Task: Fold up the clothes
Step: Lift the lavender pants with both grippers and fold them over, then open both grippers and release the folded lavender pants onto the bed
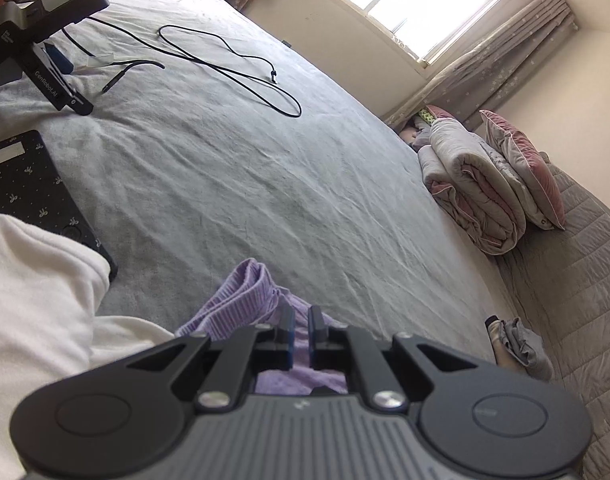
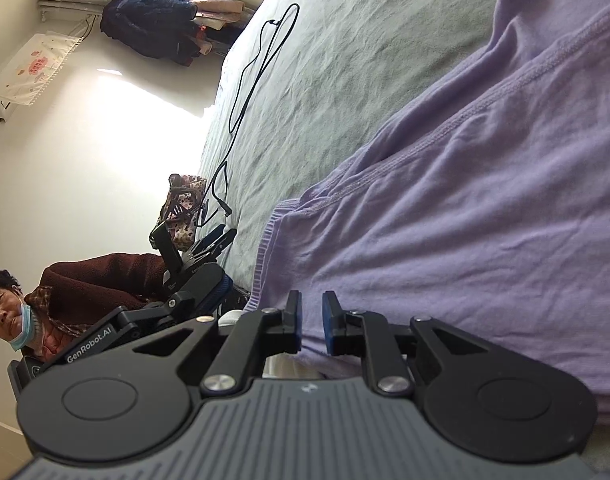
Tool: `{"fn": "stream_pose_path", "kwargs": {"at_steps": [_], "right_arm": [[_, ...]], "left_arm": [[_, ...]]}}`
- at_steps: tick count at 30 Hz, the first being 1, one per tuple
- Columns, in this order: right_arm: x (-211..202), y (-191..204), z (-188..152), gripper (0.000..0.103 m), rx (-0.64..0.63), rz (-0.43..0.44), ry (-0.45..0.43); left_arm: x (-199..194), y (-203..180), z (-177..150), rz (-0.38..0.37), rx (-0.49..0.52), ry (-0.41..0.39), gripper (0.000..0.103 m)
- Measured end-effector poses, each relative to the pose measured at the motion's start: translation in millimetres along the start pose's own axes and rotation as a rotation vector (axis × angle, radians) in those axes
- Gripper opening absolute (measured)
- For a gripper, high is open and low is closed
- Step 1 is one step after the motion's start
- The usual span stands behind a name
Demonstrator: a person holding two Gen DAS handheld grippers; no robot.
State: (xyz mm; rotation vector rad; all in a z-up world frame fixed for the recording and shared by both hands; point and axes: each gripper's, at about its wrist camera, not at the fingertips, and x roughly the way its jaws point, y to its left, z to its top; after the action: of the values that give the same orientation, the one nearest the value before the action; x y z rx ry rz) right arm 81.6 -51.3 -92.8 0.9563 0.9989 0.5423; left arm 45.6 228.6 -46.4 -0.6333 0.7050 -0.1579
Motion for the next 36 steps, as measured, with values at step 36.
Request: {"fn": "stream_pose_path", "kwargs": {"at_steps": [36], "right_arm": [[-114,-35,41,0.044,-0.273,-0.343,-0.275]], "left_arm": [[15,-3,-11,0.098,0.073,-0.054,0.014]]}}
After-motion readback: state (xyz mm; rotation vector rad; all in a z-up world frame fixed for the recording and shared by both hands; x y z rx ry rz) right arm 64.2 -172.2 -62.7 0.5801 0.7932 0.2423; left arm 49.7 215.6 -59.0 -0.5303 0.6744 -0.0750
